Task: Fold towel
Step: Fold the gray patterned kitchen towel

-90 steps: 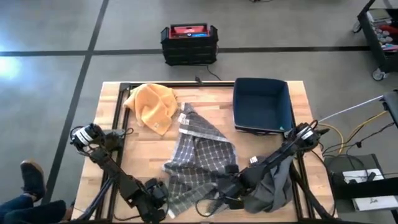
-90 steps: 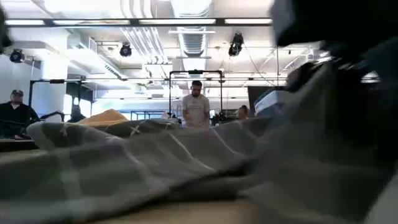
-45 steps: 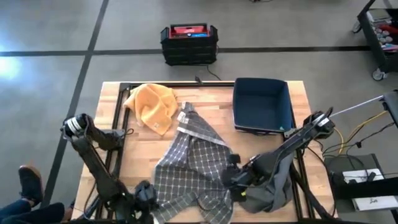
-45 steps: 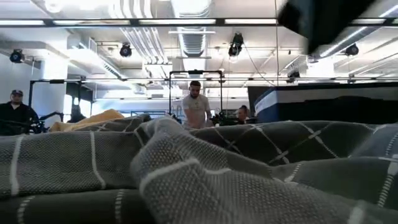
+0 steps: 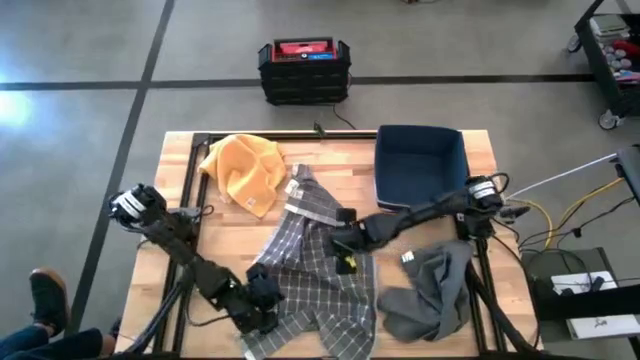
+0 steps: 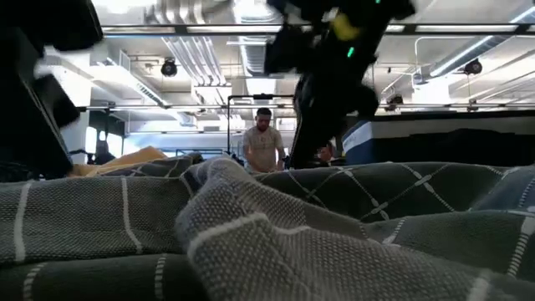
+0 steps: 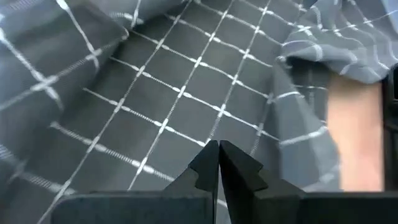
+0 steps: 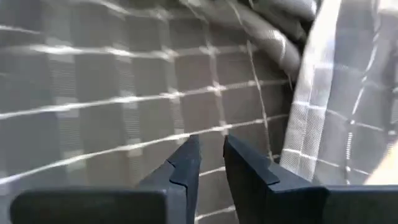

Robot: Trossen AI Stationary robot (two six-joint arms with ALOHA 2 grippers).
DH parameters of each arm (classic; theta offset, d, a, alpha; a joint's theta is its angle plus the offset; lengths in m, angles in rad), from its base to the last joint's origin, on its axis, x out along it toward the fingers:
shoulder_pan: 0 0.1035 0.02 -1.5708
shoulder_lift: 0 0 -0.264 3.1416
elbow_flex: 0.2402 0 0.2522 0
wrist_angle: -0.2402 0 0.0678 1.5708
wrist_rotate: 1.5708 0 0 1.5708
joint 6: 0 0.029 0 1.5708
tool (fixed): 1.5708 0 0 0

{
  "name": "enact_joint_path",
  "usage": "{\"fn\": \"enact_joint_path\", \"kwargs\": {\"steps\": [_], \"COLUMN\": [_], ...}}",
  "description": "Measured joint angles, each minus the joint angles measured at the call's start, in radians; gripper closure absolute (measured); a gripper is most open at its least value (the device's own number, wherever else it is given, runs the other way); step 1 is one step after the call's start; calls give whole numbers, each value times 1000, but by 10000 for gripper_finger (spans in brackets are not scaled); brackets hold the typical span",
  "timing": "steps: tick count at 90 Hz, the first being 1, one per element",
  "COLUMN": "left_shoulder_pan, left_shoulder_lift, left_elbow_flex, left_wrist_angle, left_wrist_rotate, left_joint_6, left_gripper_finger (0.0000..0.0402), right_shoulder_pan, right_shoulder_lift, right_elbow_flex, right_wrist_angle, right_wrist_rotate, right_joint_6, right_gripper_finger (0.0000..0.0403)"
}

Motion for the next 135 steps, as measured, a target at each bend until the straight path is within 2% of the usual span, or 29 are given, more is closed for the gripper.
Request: {"fn": "enact_joint_path", "kwargs": {"steps": [13,21,41,51,63,68,77,89,99,112,122,135], "left_shoulder_pan": [-5,-17,-67,-84,-89,-91,-95,-95,-83,-39,78,348], "left_shoulder_lift": [27,31,75,77,61,57,54,29,-42,-137,-201,-232], "left_elbow_flex": [-83,-111,-124,-123,-125,-125,-125,-109,-46,54,98,85], "left_wrist_angle": [146,182,203,204,193,190,186,167,127,-85,-224,-286], "left_wrist_rotate": [3,3,-23,-20,-5,0,7,26,16,-108,-116,18], "left_joint_6": [-30,-78,-175,-199,-203,-203,-203,-187,-80,108,271,502], "left_gripper_finger": [401,401,402,402,402,402,402,402,402,402,402,402], "right_shoulder_pan": [-82,-133,-268,-322,-328,-327,-331,-292,-229,-120,-23,84], "right_shoulder_lift": [38,42,19,-4,-52,-78,-123,-206,-262,-302,-295,-247], "right_elbow_flex": [0,0,15,67,138,155,158,131,89,-19,-127,-258], "right_wrist_angle": [4,2,-63,-165,-350,-423,-535,-558,-463,-238,-50,154], "right_wrist_rotate": [7,61,415,414,414,383,261,84,-44,-155,-165,-161], "right_joint_6": [-60,-65,-93,-74,-10,27,61,74,24,44,88,158], "right_gripper_finger": [375,385,395,395,395,395,395,395,395,395,395,395]}}
